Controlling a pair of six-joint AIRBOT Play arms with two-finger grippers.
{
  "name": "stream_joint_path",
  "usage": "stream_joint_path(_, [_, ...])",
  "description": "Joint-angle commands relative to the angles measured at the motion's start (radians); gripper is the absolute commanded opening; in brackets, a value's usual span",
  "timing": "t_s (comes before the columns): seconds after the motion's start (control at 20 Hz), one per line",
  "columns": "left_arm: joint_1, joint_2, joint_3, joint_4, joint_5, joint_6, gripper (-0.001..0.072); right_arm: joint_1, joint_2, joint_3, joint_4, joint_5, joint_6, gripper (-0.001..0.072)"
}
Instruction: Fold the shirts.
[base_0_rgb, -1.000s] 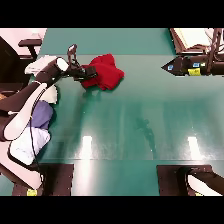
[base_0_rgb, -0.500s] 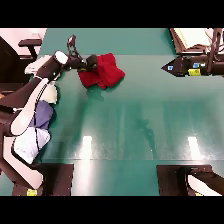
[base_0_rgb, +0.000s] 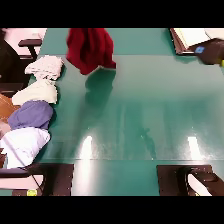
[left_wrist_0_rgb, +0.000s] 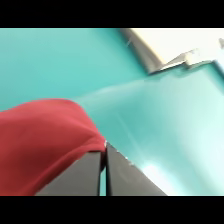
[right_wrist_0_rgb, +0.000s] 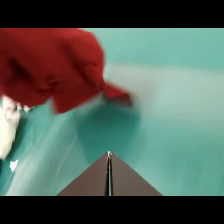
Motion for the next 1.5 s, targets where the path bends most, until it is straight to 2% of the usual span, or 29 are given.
stream_joint_path(0.0, [-0.045, 0.155, 0.023, 0.024, -0.155, 0.067, 0.0023, -0.054, 0.098, 0.000, -0.001, -0.042, 0.000, 0.0016])
stream_joint_path(0.15, [-0.206, 0.162, -0.031, 0.101, -0.272, 0.076, 0.0023, -0.079, 0.122, 0.000, -0.001, -0.040, 0.000, 0.0016])
stream_joint_path(0.3, [-0.368, 0.150, -0.218, 0.134, -0.272, 0.076, 0.0025, -0.063, 0.116, 0.000, 0.001, -0.026, 0.000, 0.0017])
stream_joint_path(0.35, [-0.415, 0.147, -0.301, 0.129, -0.253, 0.076, 0.0140, -0.051, 0.108, 0.000, 0.000, -0.023, 0.000, 0.0017])
stream_joint_path(0.4, [-0.454, 0.141, -0.377, 0.121, -0.223, 0.074, 0.0522, -0.037, 0.098, 0.000, 0.000, -0.020, 0.000, 0.0017])
stream_joint_path(0.45, [-0.473, 0.139, -0.432, 0.120, -0.195, 0.066, 0.0621, -0.024, 0.088, 0.000, 0.000, -0.019, 0.000, 0.0016])
stream_joint_path(0.55, [-0.449, 0.140, -0.463, 0.156, -0.195, 0.039, 0.0615, 0.006, 0.066, 0.000, 0.001, -0.012, 0.000, 0.0016])
stream_joint_path(0.75, [-0.191, 0.190, -0.470, 0.198, -0.256, -0.037, 0.0615, 0.062, 0.034, 0.000, 0.000, 0.003, 0.000, 0.0016])
stream_joint_path(0.85, [-0.069, 0.190, -0.552, 0.176, -0.283, -0.060, 0.0615, 0.082, 0.031, 0.000, -0.001, 0.002, 0.000, 0.0017])
stream_joint_path(0.95, [0.000, 0.190, -0.711, 0.087, -0.257, -0.060, 0.0615, 0.092, 0.031, 0.000, -0.002, -0.001, 0.000, 0.0017])
stream_joint_path(1.2, [0.014, 0.178, -1.085, -0.167, -0.073, 0.052, 0.0615, 0.092, 0.031, 0.000, 0.000, 0.000, 0.000, 0.0017])
stream_joint_path(1.35, [0.009, 0.139, -1.136, -0.286, -0.083, 0.150, 0.0615, 0.092, 0.030, 0.000, -0.001, 0.003, 0.000, 0.0016])
stream_joint_path(1.45, [-0.027, 0.135, -1.136, -0.278, -0.076, 0.157, 0.0615, 0.092, 0.030, -0.001, -0.001, 0.005, 0.000, 0.0016])
